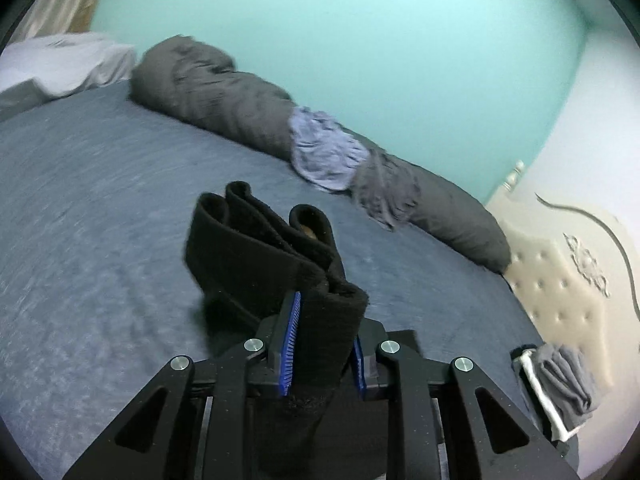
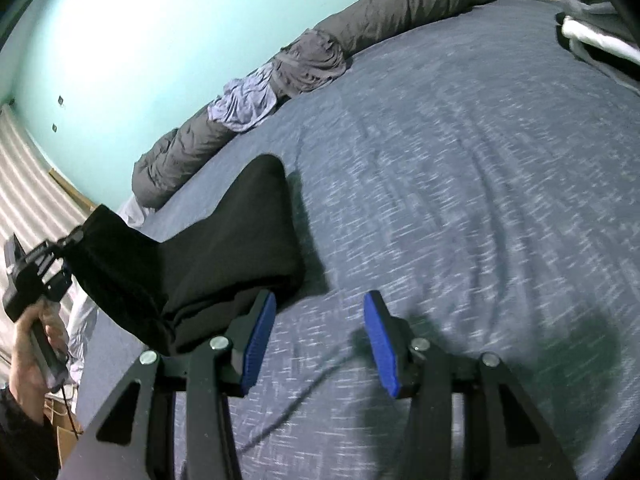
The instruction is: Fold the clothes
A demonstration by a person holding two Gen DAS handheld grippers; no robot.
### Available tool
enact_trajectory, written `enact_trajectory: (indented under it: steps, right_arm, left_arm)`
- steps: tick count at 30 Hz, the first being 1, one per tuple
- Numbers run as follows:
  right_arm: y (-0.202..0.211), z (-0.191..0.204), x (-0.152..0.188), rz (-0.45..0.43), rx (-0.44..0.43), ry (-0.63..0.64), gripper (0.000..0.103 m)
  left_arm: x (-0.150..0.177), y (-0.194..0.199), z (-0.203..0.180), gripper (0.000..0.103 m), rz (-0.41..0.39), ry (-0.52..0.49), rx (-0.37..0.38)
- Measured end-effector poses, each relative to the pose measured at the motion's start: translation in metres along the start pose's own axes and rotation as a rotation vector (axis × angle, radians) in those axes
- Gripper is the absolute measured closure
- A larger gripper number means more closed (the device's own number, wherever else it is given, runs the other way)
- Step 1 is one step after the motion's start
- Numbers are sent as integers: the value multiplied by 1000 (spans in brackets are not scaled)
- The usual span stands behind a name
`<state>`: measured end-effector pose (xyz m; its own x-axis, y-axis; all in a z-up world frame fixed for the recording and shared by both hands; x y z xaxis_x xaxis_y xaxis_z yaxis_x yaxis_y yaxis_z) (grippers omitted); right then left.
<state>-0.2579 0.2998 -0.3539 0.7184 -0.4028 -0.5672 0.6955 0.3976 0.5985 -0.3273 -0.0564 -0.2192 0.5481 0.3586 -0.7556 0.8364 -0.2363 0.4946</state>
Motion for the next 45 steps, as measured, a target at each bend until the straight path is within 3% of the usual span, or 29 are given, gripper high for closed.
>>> enact_trajectory:
  steps: [6,11,16,24,26,28,29,30,34,36,41,45]
  right_arm:
    - [20,-27,-13,-32,6,-59,56]
    - [28,-45,-18,-42,16,-93,56]
    - [30,-51,-23,-45,10,-118,56]
    - [19,-42,-19,-18,-6,-101,56]
    - [17,-40,-18,-15,-7,-100,56]
    - [16,-39,-17,-13,-8,-97,56]
    - [15,-38,-17,-13,-8,-96,56]
    - [15,-37,-17,-13,-8,-96,56]
    - [10,-32,-15,-5,-16,-90,55]
    - [10,-29,-15,-8,-16,-84,52]
    - [11,-22,-18,-37,-21,-76,52]
    - [2,-17,-12,-12,-20,-57,51]
  left_arm:
    - [20,-39,-93,80,67,-134,48]
    - [93,-96,-152,82,234,-303,66]
    - [148,-121,-160,82,313,-361,36]
    - [165,-117,-166,75,376,-431,61]
    - [160,-111,-165,72,386,-416,75]
    - [148,-95,-162,57,373,-385,92]
    - [143,-86,-161,41,365,-371,101]
    - [136,-73,-159,35,348,-359,113]
    - [109,-26,-144,35,267,-326,149]
    - [97,-10,-117,35,232,-276,145]
    - [97,-15,-40,36,218,-167,38]
    - [109,-27,-14,37,217,-152,-11]
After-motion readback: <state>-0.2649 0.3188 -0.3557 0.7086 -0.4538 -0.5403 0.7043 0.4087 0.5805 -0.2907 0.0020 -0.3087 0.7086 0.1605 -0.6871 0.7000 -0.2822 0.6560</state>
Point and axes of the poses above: each gripper's, at about its wrist camera, not at the fingertips, and y roughly against the way its jaws point, z to its left, x to its underside, the point moved 10 cm from there along -y, roughly the way its jaws point, and after that the axes turned 1 degree about -y, right-handed, at the moved point
